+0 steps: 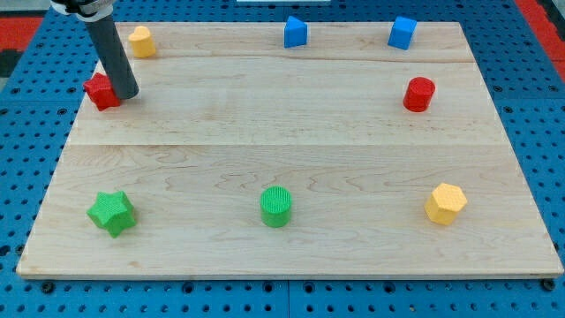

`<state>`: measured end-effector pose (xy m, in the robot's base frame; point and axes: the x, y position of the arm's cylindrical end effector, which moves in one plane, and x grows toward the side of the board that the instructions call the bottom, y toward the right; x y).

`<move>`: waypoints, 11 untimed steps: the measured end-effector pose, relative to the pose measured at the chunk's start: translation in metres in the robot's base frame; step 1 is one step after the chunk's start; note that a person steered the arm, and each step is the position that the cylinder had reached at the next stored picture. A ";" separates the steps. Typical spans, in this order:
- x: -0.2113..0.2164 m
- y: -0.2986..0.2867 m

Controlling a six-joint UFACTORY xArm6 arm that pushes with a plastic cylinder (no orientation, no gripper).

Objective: Place arm at the centre

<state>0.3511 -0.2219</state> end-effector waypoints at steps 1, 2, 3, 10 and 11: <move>0.003 0.007; 0.006 0.025; 0.012 0.055; 0.022 0.291; 0.022 0.370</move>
